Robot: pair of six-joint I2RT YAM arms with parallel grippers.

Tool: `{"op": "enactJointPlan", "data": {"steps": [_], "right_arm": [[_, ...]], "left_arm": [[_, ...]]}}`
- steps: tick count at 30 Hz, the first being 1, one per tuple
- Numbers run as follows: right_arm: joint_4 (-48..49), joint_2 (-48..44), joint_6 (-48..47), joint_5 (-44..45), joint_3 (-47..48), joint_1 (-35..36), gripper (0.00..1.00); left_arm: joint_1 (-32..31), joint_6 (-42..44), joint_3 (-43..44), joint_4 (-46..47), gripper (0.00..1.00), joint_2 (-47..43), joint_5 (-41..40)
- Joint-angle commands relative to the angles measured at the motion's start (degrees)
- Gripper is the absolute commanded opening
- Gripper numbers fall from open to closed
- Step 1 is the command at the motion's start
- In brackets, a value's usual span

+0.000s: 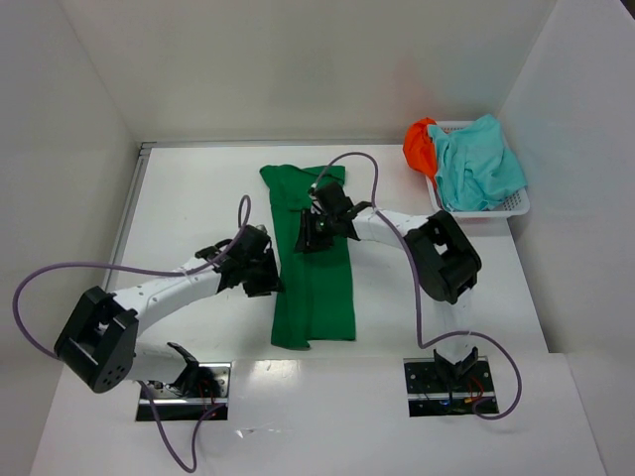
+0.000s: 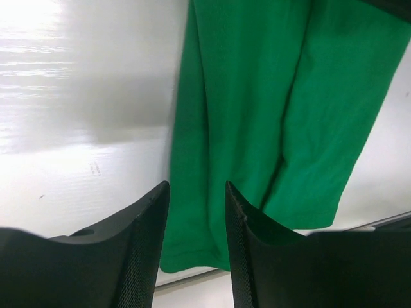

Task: Fold and stack the t-shirts
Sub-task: Rotate the tshirt 90 degrees

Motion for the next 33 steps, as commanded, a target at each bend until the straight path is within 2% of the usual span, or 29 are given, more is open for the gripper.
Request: {"op": "enactJointPlan", "data": {"steps": [1,6,16,20,21,26,29,33], "right_arm": [[-0.7,0.6,0.2,2.4,3.5,-0.4,0.39],[-1.7,2.4,-0.4,3.6,4.6,-0.4,0.39],[-1.7,7.0,-0.9,3.1,6.9,-0.4,0.37],[-2.3,8.2,-1.4,3.1,7.5,-0.4,0.29],[-2.3,8.2,-1.4,3.7,7.5,-0.4,0.28],[-2.3,9.3,-0.1,6.3,7.5,-0.4,0.22],[-2.3,9.3,0.6,6.8,7.5,-0.4,0.19],[-1.7,10.5,1.1,7.5,7.5,-0.4,0.18]], "left_arm": [[0.2,1.8,-1.4,2.3,0.48,2.6,4.0],[0.2,1.8,-3.4,4.2,0.52,5.0,8.1],[0.2,1.8,-5.3,4.2,0.57,6.1,10.4],[0.2,1.8,-5.3,4.2,0.47,7.4,11.5],[0.2,1.8,-5.3,4.2,0.37,8.0,11.5],[0.2,0.4,-6.5,2.9,0.06,7.1,12.0],[0.2,-1.3,-7.8,1.8,0.0,5.4,12.0],[0.2,-3.8,-9.4,0.6,0.0,2.4,12.0]]}}
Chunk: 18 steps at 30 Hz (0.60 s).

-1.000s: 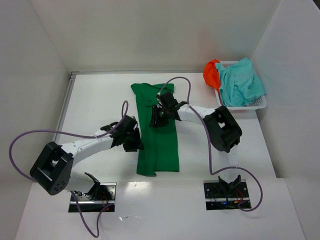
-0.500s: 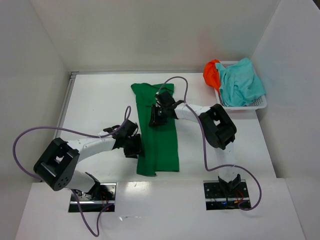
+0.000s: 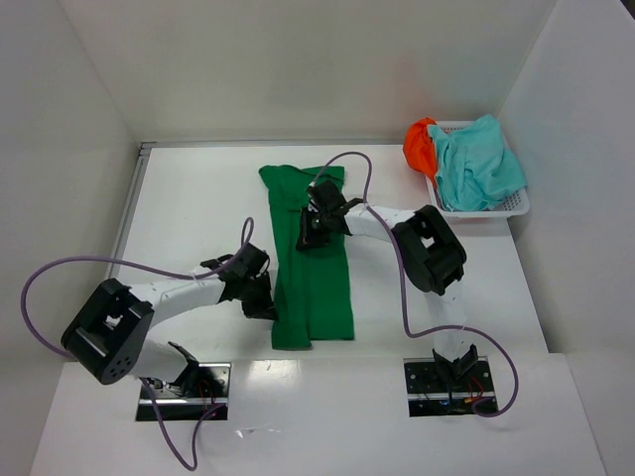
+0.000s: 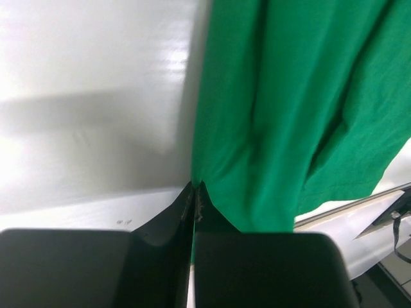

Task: Fold and stack the t-shirts
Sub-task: Rotate the tshirt 90 degrees

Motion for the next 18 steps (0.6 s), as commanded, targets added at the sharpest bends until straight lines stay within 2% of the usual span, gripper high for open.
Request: {"op": "enactJointPlan", "data": {"steps": [1,9,11,13,14,18], "right_arm": [[0.1,2.9,0.1,4.1,1.3,-0.1,0.18],[0.1,3.4,0.1,4.1,0.8,-1.2,0.18],[0.1,3.9,0.1,3.0,0.8,-1.2,0.18],[0.1,3.9,0.1,2.0,1.3,-1.2,0.18],[0.1,3.3,0.1,1.9,1.3,-1.2,0.18],[-0.6,2.0,-1.1,1.9,1.8,-1.2,0.22]], "left_arm": [[0.1,-3.3,-2.3,-3.7,0.0,-3.7,0.3],[0.1,-5.7,-4.8,-5.6,0.0,-8.2,0.2],[0.1,-5.1,-5.5,-5.6,0.05,-8.9,0.7],[0.1,-4.5,-4.7,-5.6,0.14,-8.9,0.7],[0.1,-4.5,-3.5,-5.6,0.28,-8.9,0.0],[0.1,-2.9,-1.8,-8.5,0.61,-8.9,-3.2]]}}
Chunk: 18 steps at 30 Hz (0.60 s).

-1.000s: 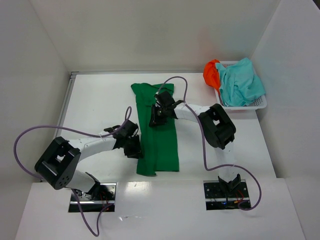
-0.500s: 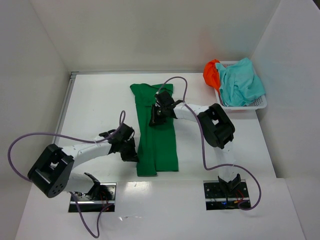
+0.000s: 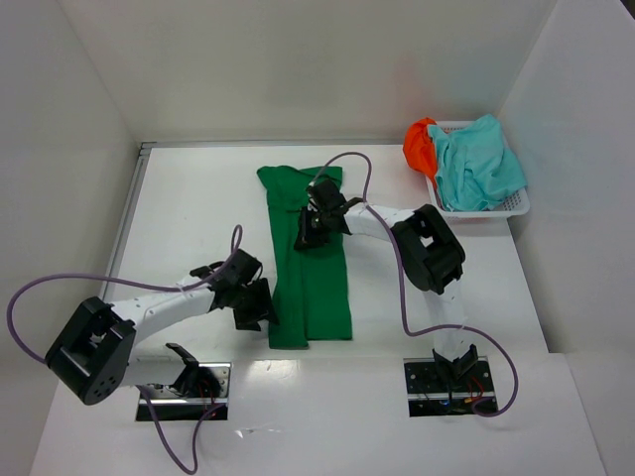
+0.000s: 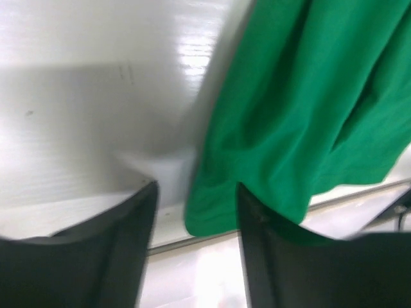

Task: Fold and stack the t-shirts
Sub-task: Rotate the tshirt 90 degrees

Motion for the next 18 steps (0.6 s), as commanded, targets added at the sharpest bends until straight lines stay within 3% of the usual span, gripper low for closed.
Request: {"op": "enactJointPlan", "data": {"steps": [1,4,9,18], "right_arm": [[-1.0,0.7,-2.1,4.1,1.7,-0.5,0.22],[-2.0,0.1,-2.6,4.6,2.3,-0.5,0.24],[-3.1,-1.1,-2.6,5.1,3.5,-0.5,0.24],[-4.8,-1.7,-4.2,4.6,9.8,-0.5,0.27]], "left_arm": [[0.1,0.7,3.2,-4.3,0.65,-1.0,-2.4],[0.1,1.3,4.9,-5.7,0.7,-2.4,-2.9],[0.1,1.3,5.7,-5.7,0.7,-6.2,0.3],[0.1,2.4,2.3,-3.5,0.49,-10.5,6.1]]}}
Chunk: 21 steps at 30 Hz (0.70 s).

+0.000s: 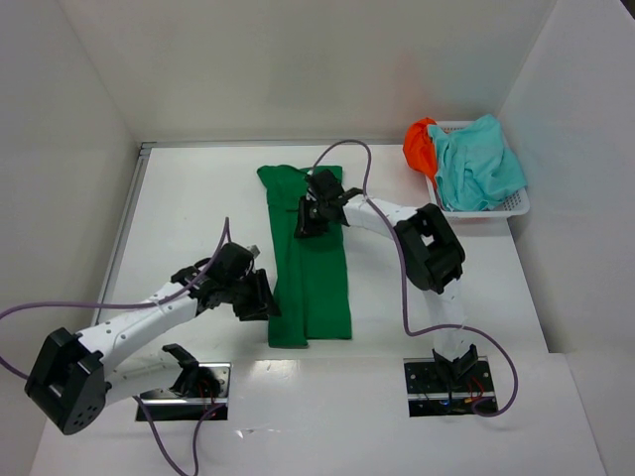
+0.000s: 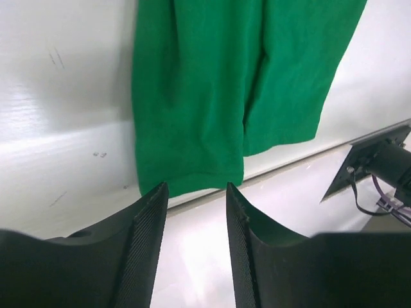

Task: Fold and stack the t-shirts
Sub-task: Rotate the tshirt 90 degrees

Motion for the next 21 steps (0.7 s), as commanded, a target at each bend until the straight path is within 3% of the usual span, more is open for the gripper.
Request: {"op": "enactJointPlan", "data": {"steps": [1,3,7,14,19,21], "right_arm": [[-1.5,-1.0,-1.7,0.6,7.1,-0.4,0.27],[-2.6,1.2,-2.3,-0.9,10.4,-0.4,0.27],[-3.2,4.8,-2.3,-1.6,14.4,-0.4,0.27],[-4.4,11.1,-2.3,-3.4,19.7,-0.4,0.22],[-7.4,15.9,-2.9,-3.4,24.7,0.2,0.2],[-7.4,16.6,-2.9,-3.4,25.3,0.2,0.2]], "left_arm": [[0.1,1.5,-1.2,0.4,0.49,1.2,3.5],[0.1,2.3,-1.2,1.0,0.49,2.8,3.5],[-0.5,4.5,-0.6,1.5,0.59,7.3,4.1],[-1.0,6.4,0.6,2.6,0.6,14.2,5.4],[-1.5,6.4,2.5,2.6,0.53,17.0,5.9],[-2.1,6.4,2.5,3.2,0.46,17.7,6.4]]}}
